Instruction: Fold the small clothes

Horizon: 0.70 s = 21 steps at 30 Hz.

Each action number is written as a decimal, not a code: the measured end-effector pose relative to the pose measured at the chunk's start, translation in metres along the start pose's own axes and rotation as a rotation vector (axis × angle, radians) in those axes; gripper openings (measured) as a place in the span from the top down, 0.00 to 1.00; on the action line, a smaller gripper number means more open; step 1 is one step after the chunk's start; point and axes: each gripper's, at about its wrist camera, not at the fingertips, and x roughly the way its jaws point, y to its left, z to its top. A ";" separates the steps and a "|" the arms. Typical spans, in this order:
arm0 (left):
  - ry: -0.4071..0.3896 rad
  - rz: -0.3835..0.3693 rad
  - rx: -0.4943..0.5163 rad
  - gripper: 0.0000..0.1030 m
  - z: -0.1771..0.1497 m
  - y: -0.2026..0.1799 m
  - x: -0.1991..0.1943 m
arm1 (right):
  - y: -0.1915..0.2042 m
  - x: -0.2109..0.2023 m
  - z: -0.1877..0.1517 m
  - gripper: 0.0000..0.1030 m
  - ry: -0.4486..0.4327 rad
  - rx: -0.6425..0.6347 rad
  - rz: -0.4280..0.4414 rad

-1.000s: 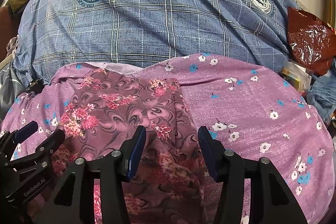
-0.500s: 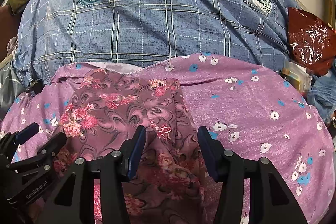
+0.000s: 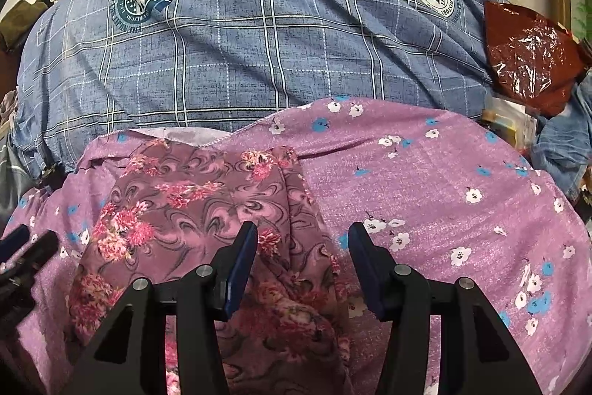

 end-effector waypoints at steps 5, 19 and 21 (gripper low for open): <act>-0.001 0.017 -0.056 0.24 0.000 0.024 -0.009 | 0.008 -0.003 -0.001 0.49 -0.016 0.013 0.018; 0.006 -0.009 -0.035 0.24 0.012 0.000 0.003 | 0.004 -0.028 0.045 0.48 -0.014 0.064 0.157; 0.018 0.001 -0.021 0.24 0.011 -0.005 0.013 | -0.005 -0.024 0.042 0.45 0.004 0.067 0.165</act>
